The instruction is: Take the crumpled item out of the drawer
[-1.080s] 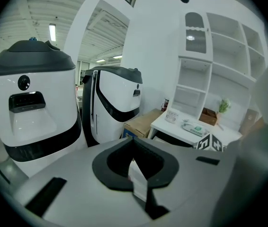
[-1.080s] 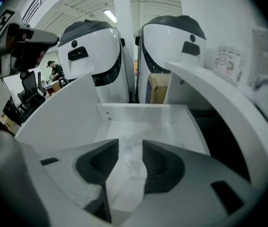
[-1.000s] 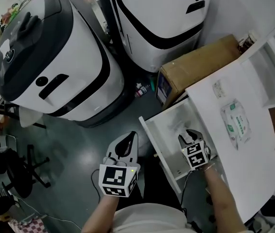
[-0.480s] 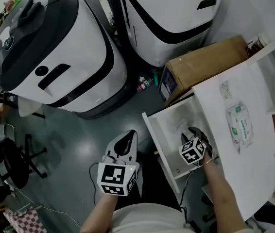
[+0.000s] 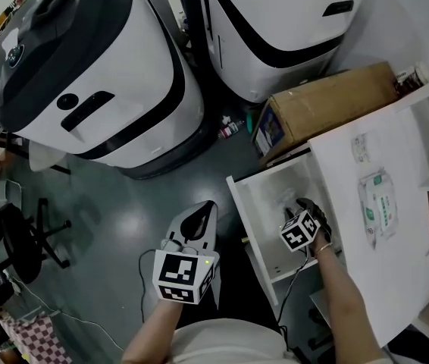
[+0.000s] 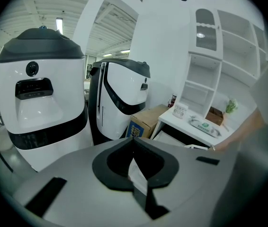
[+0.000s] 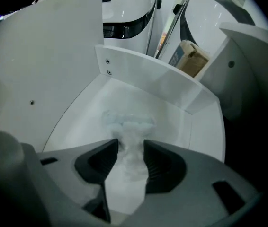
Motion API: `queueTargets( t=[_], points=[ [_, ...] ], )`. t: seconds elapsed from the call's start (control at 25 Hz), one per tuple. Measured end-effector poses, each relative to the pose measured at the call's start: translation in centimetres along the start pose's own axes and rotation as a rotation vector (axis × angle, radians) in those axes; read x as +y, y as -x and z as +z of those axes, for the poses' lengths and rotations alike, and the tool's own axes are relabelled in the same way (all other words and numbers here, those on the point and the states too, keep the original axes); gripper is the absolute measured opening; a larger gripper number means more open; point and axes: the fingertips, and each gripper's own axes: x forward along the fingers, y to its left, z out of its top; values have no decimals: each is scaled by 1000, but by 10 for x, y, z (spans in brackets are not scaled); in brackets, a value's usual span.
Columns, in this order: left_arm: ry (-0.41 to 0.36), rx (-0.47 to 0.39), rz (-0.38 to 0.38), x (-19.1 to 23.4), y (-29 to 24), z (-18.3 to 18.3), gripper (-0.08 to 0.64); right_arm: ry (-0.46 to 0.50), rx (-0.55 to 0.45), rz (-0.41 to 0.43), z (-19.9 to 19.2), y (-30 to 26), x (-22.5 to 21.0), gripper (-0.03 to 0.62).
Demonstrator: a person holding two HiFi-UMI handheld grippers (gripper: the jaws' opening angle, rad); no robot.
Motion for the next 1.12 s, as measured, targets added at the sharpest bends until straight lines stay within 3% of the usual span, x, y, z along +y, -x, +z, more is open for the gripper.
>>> queueTargets(
  t=[0.52,1.12],
  points=[
    [16,13,-3,0,-6,-3,-9,5,24,19,0,-9,2,155],
    [-3,-3,-28,-3,2,1,-9,-17,23,-11,-1,-4,7,65]
  ],
)
